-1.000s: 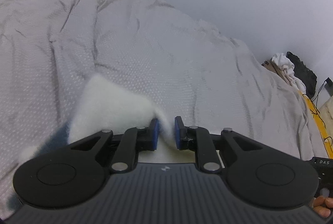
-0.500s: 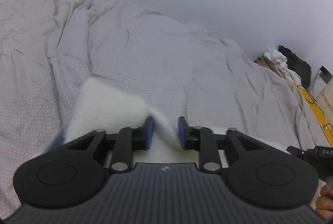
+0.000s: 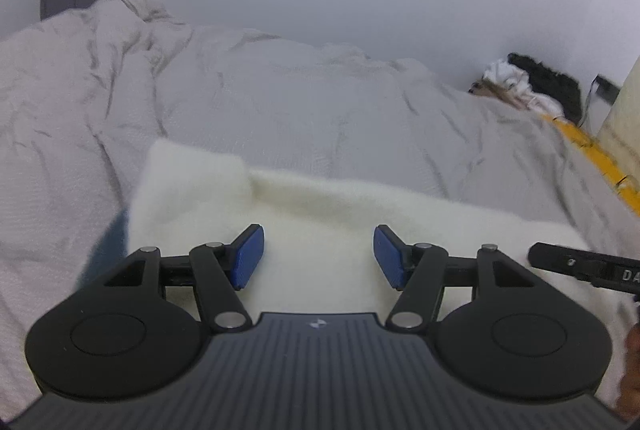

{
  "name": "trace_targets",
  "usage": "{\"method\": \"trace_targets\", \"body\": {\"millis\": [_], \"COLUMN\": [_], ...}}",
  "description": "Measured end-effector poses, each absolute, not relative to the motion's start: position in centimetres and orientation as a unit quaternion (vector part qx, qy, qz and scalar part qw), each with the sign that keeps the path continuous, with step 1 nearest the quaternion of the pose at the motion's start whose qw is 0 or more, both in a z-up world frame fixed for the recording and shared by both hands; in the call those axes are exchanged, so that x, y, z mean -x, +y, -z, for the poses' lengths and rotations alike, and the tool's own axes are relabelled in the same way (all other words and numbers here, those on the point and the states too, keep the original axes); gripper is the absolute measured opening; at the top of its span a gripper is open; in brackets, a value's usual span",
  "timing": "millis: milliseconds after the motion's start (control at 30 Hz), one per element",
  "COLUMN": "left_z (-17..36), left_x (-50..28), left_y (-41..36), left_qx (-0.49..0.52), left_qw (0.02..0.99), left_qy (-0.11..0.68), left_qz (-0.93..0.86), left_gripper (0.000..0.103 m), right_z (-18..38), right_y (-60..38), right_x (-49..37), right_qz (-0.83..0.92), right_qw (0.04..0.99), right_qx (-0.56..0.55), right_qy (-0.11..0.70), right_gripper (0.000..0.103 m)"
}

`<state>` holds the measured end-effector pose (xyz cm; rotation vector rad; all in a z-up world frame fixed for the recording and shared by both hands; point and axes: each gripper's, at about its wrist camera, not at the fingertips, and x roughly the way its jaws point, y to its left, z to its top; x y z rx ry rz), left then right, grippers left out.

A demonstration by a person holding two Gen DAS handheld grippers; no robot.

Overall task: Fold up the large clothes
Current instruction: 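Open both grippers and smooth the folded sweater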

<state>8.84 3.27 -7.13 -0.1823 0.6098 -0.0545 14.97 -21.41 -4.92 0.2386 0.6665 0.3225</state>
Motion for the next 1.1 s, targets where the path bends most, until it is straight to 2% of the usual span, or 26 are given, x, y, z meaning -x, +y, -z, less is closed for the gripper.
{"method": "trace_targets", "body": {"millis": [567,967,1100], "left_z": [9.3,6.8,6.4], "left_x": [-12.9,-6.2,-3.7], "left_y": [4.2,4.9,4.4], "left_qx": [0.071,0.118,0.124], "left_qw": [0.947,0.951,0.952], "left_qy": [0.313,0.287,0.281], "left_qz": [-0.006,-0.010,-0.015], "left_gripper": [0.065,0.067,0.073], "right_z": [7.7,6.9,6.1], "right_y": [-18.9,-19.7,-19.8], "right_x": [-17.9,-16.4,-14.5], "right_qz": [-0.137,-0.124,-0.117], "right_qw": [0.938,0.941,0.943], "right_qx": [-0.046,-0.077,-0.078], "right_qy": [0.315,0.305,0.301], "right_gripper": [0.060,0.059,0.059]}}
